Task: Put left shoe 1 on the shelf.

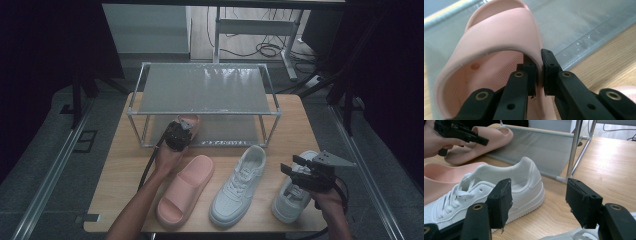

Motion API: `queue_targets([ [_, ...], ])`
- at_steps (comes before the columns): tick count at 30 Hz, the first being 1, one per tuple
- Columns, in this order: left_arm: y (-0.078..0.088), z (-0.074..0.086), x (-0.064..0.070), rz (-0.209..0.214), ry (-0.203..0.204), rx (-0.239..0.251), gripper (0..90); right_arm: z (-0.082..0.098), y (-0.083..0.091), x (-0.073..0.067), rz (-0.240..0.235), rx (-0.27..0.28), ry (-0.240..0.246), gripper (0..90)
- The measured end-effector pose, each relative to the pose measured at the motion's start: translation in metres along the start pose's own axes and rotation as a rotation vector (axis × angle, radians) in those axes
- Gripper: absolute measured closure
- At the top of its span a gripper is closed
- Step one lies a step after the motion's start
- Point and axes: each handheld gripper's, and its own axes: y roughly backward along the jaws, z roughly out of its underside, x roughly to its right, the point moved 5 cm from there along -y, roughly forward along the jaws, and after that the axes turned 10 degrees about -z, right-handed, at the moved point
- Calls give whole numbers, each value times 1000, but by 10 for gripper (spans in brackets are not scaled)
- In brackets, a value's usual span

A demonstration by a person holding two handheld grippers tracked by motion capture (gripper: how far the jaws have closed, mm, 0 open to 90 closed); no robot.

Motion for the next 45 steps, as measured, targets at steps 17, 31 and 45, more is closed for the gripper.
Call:
queue_targets([
  [17, 29, 11, -6, 27, 48, 1, 550, 0, 0, 0, -2, 1, -2, 380],
  [31, 86, 54, -16, 80, 34, 51, 798, -1, 1, -1, -1, 0, 3, 380],
  [45, 103, 103, -30, 99, 69, 8, 900, 0, 0, -2, 0, -5, 3, 380],
])
